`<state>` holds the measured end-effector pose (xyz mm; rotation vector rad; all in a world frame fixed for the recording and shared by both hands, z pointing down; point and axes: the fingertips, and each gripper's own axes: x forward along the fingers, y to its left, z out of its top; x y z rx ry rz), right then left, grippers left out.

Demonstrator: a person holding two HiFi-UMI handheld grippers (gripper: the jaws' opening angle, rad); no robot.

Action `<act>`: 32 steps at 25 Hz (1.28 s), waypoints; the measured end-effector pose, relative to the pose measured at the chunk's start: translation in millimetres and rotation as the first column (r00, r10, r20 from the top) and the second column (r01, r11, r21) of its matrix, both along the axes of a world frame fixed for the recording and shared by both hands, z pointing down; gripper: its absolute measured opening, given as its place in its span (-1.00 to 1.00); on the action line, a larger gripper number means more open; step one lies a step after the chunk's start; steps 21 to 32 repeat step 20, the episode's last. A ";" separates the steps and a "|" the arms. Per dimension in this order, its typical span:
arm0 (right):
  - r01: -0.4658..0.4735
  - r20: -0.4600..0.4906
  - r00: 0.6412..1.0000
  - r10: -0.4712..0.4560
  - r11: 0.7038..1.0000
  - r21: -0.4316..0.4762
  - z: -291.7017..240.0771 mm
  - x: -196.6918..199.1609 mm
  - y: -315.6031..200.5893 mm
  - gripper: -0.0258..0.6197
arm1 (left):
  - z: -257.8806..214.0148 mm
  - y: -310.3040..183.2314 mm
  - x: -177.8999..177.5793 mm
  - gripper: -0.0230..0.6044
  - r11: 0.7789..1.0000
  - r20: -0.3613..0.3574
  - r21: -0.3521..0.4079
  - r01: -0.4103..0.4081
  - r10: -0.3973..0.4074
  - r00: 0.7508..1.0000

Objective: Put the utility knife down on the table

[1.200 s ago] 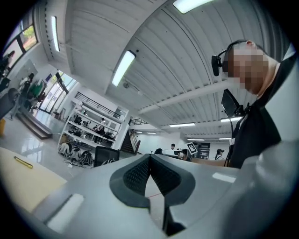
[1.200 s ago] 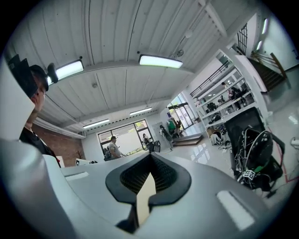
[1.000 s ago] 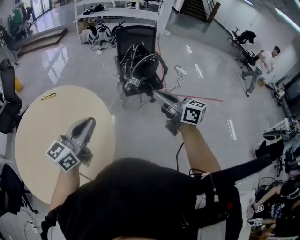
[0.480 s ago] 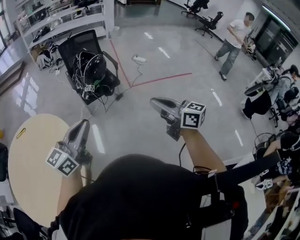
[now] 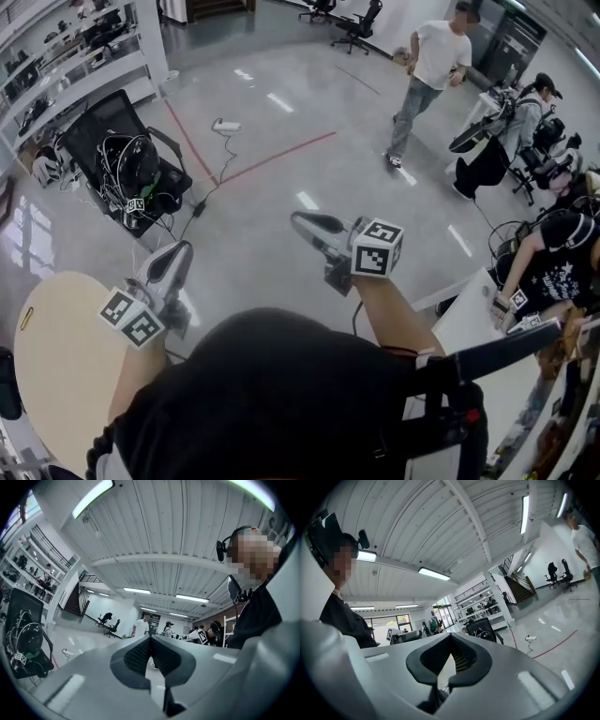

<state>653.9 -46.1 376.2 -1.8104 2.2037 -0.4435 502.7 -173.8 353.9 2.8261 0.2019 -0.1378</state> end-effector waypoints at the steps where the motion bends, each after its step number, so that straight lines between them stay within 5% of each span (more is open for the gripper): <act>1: -0.015 -0.002 1.000 0.015 1.000 0.003 0.6 -0.9 7.6 -0.88 | 0.3 4.3 3.2 -0.93 1.000 0.008 0.000 -0.017 0.017 1.000; 9: -0.099 -0.009 0.995 0.099 0.995 0.006 3.0 -5.2 30.3 -0.88 | 2.3 17.3 14.4 -0.93 0.993 0.019 -0.001 -0.118 0.118 0.993; 32: -0.119 -0.040 0.992 0.119 0.993 -0.003 -9.1 -17.3 10.3 -0.88 | 3.0 -7.6 5.5 -0.93 0.989 0.013 -0.028 -0.148 0.149 0.989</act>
